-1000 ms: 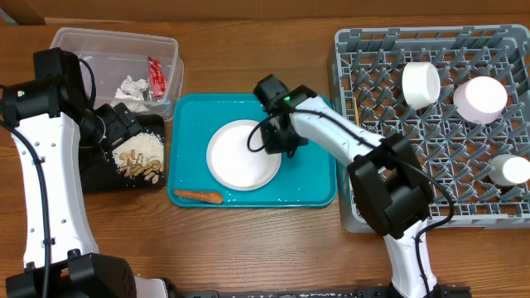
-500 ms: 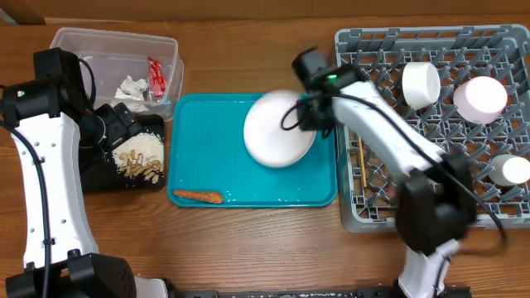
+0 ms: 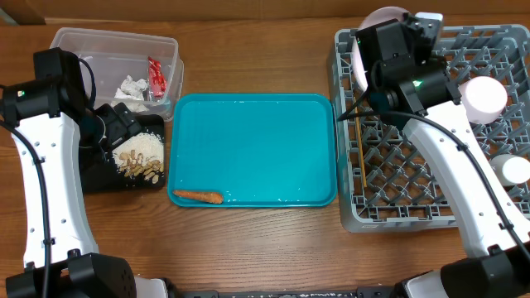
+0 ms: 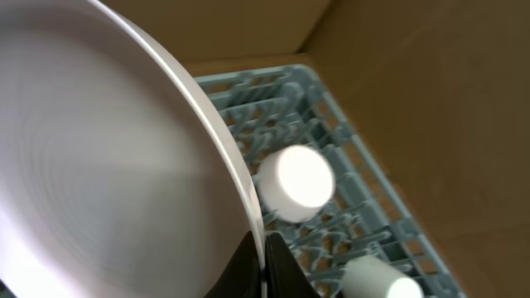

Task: Sort waste into correct bins and load items into the dishwasher

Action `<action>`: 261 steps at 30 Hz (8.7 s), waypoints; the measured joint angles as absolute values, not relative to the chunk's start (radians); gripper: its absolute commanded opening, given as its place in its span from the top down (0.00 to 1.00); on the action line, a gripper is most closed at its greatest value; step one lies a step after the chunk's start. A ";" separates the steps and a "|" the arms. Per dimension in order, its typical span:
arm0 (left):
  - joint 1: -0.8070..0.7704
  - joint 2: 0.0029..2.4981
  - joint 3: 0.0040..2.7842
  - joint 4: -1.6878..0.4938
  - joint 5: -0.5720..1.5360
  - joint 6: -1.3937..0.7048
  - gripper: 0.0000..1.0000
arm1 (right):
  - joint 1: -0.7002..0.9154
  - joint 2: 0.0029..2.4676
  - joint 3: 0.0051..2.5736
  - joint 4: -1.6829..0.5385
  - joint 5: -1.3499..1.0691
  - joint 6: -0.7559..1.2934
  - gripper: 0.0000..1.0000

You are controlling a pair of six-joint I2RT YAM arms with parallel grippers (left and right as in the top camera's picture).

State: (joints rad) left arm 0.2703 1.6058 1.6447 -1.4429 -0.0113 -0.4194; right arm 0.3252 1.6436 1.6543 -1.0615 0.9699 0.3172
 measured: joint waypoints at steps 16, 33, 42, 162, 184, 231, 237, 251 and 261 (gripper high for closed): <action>0.270 1.606 1.644 -1.443 -0.011 -0.419 0.00 | 0.276 1.820 1.563 -0.993 1.000 0.335 0.96; 0.270 1.606 1.645 -1.443 -0.011 -0.419 0.00 | 0.331 1.800 1.562 -1.070 0.784 0.366 0.62; 0.270 1.606 1.645 -1.445 -0.011 -0.420 0.00 | 0.341 1.546 1.561 -1.038 0.421 0.287 0.46; -0.272 1.773 1.019 -0.815 0.025 -0.981 0.96 | 0.237 1.556 1.561 -1.277 -0.127 0.051 0.33; 0.167 1.641 1.295 -0.991 -0.130 -0.804 0.96 | 0.237 1.556 1.561 -1.278 -0.115 0.052 0.33; 0.410 1.910 1.510 -1.039 -0.079 -0.601 0.43 | 0.237 1.556 1.561 -1.147 -0.126 0.048 0.07; 0.224 1.795 1.610 -1.036 -0.025 -0.497 0.10 | 0.237 1.556 1.560 -0.954 -0.231 0.049 0.00; -0.127 1.774 1.623 -1.543 0.074 -0.228 0.00 | 0.218 1.632 1.560 -1.341 -0.244 0.052 0.00; -0.127 1.637 1.424 -1.491 0.083 -0.228 0.00 | 0.204 1.560 1.477 -1.326 -0.224 0.052 0.00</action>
